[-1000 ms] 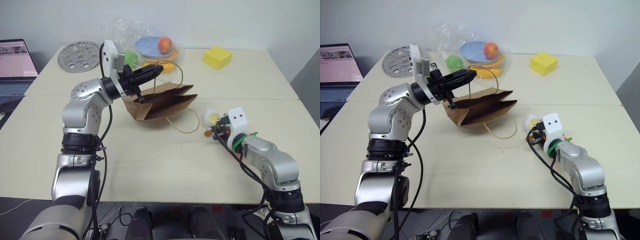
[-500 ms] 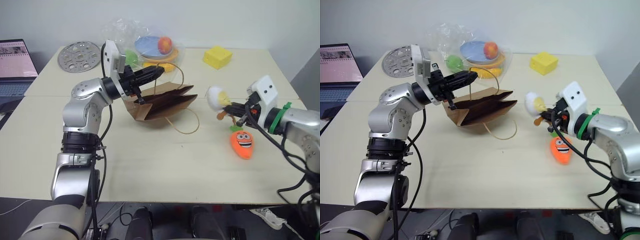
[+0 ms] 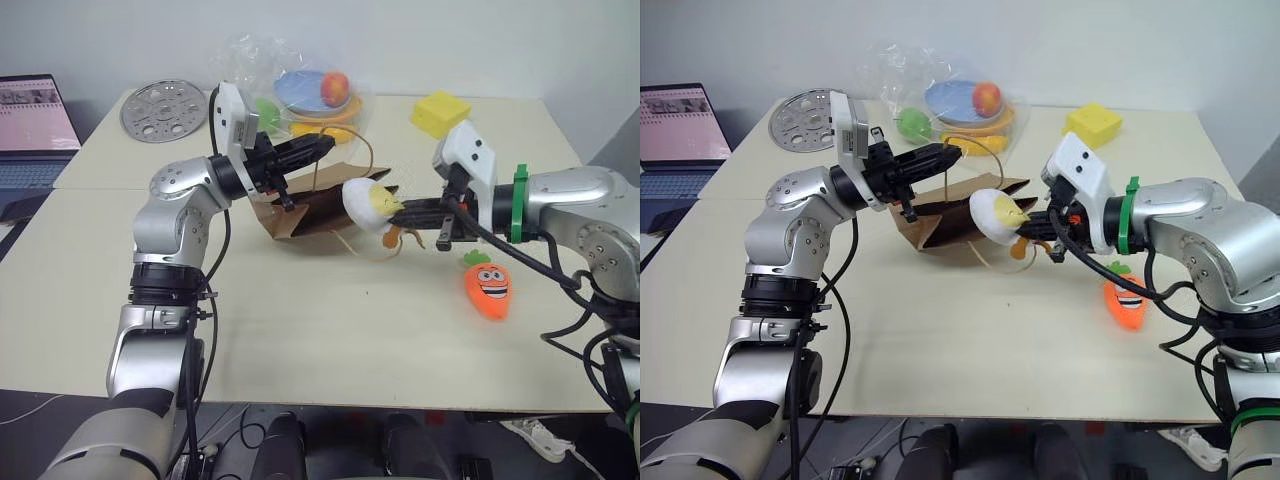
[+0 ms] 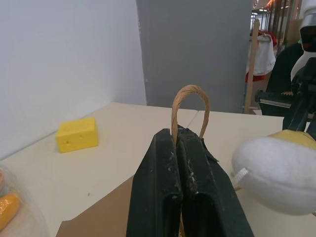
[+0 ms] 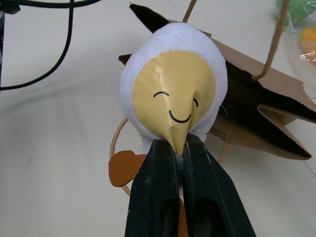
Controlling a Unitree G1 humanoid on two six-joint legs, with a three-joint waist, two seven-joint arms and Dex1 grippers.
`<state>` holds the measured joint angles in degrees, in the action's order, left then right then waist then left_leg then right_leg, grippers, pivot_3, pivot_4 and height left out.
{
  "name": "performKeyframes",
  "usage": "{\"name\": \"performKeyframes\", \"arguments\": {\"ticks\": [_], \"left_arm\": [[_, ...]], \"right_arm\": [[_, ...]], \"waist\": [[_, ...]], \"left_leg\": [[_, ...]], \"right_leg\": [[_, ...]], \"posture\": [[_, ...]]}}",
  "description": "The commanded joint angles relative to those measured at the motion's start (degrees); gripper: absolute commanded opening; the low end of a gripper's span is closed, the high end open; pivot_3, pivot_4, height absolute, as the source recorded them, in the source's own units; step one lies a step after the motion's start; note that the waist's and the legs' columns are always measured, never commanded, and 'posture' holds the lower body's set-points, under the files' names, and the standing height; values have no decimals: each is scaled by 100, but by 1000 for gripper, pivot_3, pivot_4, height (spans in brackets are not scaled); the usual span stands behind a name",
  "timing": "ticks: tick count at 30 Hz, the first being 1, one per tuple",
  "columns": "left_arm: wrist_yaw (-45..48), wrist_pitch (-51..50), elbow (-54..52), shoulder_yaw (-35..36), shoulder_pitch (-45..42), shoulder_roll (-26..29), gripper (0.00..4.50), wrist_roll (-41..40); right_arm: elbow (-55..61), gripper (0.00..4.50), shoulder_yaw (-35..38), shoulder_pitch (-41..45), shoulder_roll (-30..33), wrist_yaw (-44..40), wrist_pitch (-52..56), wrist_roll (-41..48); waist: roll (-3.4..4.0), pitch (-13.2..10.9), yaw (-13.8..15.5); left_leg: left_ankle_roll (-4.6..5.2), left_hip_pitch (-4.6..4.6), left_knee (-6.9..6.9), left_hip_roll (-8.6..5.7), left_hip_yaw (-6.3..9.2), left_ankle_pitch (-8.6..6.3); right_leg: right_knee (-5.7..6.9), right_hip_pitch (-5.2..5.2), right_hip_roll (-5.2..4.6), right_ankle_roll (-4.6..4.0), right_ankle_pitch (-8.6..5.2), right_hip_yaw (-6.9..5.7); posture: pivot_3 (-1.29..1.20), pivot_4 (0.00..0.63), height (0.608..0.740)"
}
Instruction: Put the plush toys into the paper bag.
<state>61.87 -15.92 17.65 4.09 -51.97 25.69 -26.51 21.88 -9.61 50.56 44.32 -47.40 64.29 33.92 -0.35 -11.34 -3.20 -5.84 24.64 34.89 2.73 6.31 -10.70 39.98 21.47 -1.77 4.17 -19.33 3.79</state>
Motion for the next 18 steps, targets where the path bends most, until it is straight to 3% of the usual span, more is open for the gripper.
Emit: {"name": "performKeyframes", "arguments": {"ticks": [1,8,18], "left_arm": [[-3,66,-183,52,-66,13,0,-35],[51,45,-291,39,-10,-49,0,-110],[62,-98,-555,32,82,-113,0,-220]], "right_arm": [[-143,23,-161,203,-125,32,-326,-270],[-984,23,-847,617,-480,-72,-762,-960],[-2047,23,-1280,1066,-1144,-266,-1257,-1620]], "waist": [[0,0,-4],[0,0,-9],[0,0,-12]], "left_leg": [[0,0,1,0,0,0],[0,0,2,0,1,0],[-1,0,1,0,1,0]], "right_leg": [[0,0,0,0,0,0],[2,1,0,0,0,-1],[2,2,0,0,0,-1]], "posture": [[0,150,740],[0,150,740],[0,150,740]]}}
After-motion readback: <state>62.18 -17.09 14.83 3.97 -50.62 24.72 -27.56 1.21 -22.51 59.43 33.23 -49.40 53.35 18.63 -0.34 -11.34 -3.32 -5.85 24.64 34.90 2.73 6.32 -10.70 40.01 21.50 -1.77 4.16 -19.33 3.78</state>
